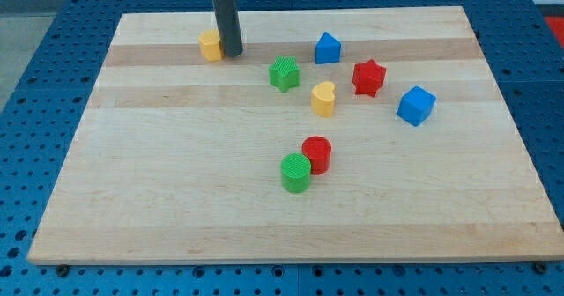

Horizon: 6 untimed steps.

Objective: Place your arm to the top of the blue triangle

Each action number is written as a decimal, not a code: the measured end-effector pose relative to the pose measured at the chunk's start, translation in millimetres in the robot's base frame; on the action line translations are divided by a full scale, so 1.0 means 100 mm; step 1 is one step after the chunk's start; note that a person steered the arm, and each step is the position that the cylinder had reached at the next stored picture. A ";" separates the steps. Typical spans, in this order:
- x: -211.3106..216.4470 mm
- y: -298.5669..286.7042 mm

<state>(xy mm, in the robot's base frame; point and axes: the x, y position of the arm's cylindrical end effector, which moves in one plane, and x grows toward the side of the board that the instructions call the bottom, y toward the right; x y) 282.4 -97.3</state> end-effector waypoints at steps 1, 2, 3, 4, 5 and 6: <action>-0.10 0.15; -0.20 0.38; -0.20 0.71; -0.21 0.98; -0.21 1.15; -0.21 1.23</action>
